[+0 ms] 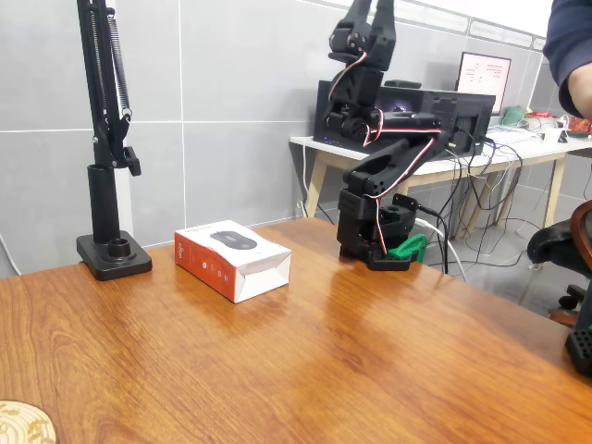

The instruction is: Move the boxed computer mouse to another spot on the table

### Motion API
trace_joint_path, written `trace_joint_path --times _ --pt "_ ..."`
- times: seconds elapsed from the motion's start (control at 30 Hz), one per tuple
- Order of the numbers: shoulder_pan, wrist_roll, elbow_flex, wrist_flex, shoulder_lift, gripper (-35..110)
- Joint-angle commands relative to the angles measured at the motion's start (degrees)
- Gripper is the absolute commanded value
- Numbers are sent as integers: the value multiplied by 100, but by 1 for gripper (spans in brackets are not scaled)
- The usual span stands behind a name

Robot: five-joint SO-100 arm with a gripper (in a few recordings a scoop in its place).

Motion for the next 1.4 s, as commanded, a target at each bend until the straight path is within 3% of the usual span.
trace_joint_path --times 0.0,0.57,1.03,1.37 --pt "88 -211 281 -18 554 0" --pt "-26 -158 483 -18 1336 0" --pt "-26 870 483 -18 1336 0" --pt "-26 1046 483 -18 1336 0"
